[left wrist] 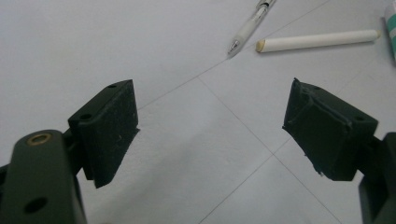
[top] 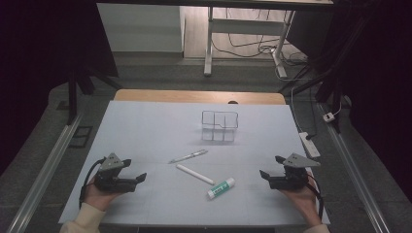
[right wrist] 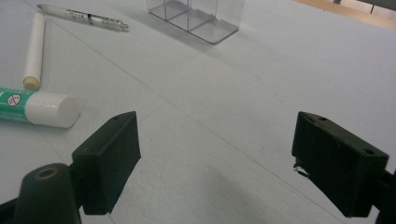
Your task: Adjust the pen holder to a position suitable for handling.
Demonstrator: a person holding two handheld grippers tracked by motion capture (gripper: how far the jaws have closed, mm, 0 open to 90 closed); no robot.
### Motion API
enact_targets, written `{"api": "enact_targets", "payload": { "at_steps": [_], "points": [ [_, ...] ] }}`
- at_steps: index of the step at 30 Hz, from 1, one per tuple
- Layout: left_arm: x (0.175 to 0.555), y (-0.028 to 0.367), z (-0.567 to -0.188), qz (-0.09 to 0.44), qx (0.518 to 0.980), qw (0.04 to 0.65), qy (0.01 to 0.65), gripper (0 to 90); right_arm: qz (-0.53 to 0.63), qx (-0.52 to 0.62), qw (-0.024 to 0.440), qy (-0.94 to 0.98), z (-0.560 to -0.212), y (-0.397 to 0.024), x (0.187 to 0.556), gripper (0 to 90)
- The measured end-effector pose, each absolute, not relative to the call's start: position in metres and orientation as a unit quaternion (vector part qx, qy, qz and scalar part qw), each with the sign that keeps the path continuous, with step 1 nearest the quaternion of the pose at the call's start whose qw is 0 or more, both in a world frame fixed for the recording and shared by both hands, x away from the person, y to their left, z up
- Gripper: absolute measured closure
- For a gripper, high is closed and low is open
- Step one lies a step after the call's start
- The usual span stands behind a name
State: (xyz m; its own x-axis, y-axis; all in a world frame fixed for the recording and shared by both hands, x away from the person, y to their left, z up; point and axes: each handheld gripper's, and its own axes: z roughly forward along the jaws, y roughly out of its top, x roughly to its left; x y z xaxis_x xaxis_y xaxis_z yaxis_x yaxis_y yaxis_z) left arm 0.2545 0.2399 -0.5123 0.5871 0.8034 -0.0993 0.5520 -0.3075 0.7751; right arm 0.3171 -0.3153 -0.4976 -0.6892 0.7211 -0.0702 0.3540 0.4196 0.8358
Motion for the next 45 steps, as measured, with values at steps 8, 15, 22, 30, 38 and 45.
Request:
{"api": "enact_targets", "payload": {
  "at_steps": [8, 15, 22, 30, 38, 45],
  "points": [
    [0.255, 0.239, -0.514, 0.154, 0.797, 0.400, 0.425, 18.2, 0.425, 0.334, 0.205, 0.816, -0.497, -0.316, 0.317, 19.2],
    [0.254, 0.240, -0.512, 0.156, 0.796, 0.402, 0.424, 18.3, 0.428, 0.338, 0.204, 0.813, -0.496, -0.317, 0.318, 20.4],
    [0.254, 0.239, -0.511, 0.157, 0.798, 0.402, 0.421, 18.2, 0.435, 0.343, 0.202, 0.808, -0.493, -0.318, 0.318, 21.4],
    [0.255, 0.239, -0.512, 0.156, 0.800, 0.399, 0.420, 18.3, 0.427, 0.342, 0.199, 0.813, -0.496, -0.315, 0.321, 21.7],
    [0.254, 0.238, -0.512, 0.156, 0.803, 0.397, 0.417, 18.3, 0.426, 0.339, 0.198, 0.815, -0.491, -0.309, 0.324, 22.4],
    [0.255, 0.238, -0.513, 0.154, 0.803, 0.396, 0.417, 18.3, 0.424, 0.320, 0.188, 0.826, -0.482, -0.299, 0.323, 24.7]
  ]
}}
